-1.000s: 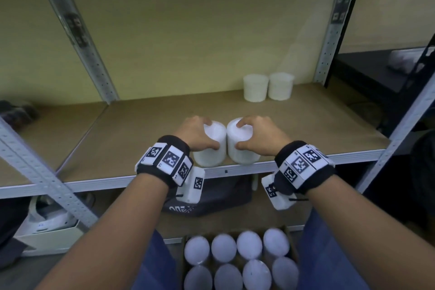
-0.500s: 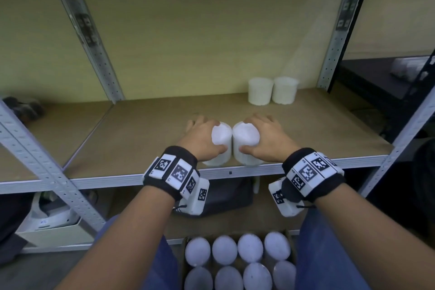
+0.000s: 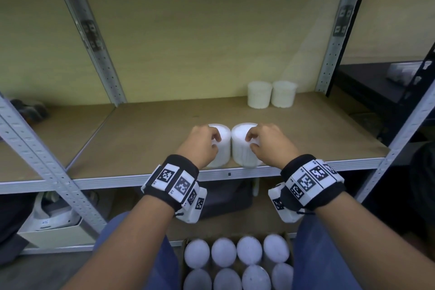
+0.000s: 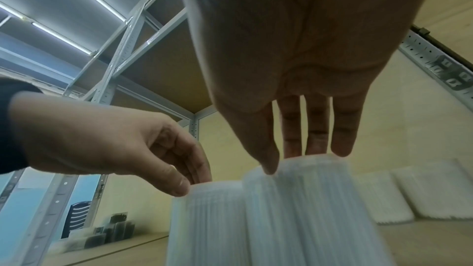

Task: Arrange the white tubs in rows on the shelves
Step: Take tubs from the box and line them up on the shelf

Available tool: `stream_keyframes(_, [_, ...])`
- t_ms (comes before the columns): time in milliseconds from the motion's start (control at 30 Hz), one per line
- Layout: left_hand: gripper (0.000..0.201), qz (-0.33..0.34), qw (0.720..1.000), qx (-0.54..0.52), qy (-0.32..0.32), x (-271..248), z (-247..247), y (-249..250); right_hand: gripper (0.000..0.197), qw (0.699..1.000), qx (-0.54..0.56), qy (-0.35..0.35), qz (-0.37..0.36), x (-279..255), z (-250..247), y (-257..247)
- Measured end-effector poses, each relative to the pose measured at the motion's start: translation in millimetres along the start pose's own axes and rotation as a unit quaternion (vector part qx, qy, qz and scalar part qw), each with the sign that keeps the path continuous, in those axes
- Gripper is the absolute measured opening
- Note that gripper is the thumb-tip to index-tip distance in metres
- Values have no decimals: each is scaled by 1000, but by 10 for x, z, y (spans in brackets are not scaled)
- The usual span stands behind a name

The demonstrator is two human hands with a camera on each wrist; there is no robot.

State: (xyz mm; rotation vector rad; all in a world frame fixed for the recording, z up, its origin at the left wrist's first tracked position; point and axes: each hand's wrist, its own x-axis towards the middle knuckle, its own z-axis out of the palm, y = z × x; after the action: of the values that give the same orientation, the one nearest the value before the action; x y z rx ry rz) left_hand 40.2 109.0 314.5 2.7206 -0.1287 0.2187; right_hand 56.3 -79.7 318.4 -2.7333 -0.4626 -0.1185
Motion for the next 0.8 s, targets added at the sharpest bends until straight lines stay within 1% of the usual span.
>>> stream_keyframes(167, [27,-7,1000,-7,2,141,27,-52,28,1000,-1,16,2,150,59,44])
stream_keyframes(300, [27,-16,1000,-11,4,337,28,-106,28,1000,8,24,3,368,121,55])
stream_keyframes(533, [27,-28,999,-19,21,758,76,-251,30,999,33,11,24,902,213,101])
stream_keyframes(800, [27,-29,999,-17,34,1334,156,-427,33,999,14,20,27,1524,297,191])
